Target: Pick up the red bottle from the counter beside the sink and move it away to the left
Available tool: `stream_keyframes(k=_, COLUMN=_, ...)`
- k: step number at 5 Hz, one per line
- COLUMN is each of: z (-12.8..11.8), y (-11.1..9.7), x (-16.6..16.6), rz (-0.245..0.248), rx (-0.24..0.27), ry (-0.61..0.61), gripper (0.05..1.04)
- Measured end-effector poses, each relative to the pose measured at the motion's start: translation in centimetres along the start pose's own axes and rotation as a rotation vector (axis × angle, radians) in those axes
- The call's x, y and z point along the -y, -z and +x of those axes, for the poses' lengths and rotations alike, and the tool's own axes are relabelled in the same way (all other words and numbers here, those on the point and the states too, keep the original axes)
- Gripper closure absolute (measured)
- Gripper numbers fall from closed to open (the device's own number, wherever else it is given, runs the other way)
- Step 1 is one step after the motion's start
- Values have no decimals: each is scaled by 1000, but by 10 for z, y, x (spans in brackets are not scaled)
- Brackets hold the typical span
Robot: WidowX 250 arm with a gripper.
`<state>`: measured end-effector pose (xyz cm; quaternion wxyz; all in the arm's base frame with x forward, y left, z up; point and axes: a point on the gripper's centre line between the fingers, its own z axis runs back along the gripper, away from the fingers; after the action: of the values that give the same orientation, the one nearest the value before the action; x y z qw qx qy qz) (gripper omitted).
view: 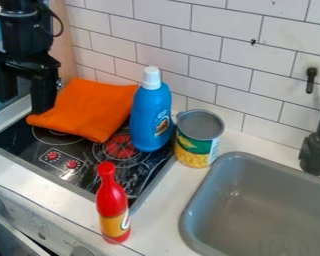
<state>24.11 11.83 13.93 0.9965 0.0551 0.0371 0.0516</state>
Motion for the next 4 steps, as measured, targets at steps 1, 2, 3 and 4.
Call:
stream_keyframes(k=1, z=-1, y=6, x=2, rz=-7, rx=-21, ry=3, gripper=82)
stream_keyframes(k=2, z=-8, y=-16, x=15, rz=7, rx=15, ry=43, gripper=82)
stream_keyframes(k=3, z=-19, y=-43, x=38, rz=25, rx=88, ry=111, gripper=82)
stream_keyframes(k=4, z=-33, y=-60, x=65, rz=33, rx=138, ry=190, gripper=83)
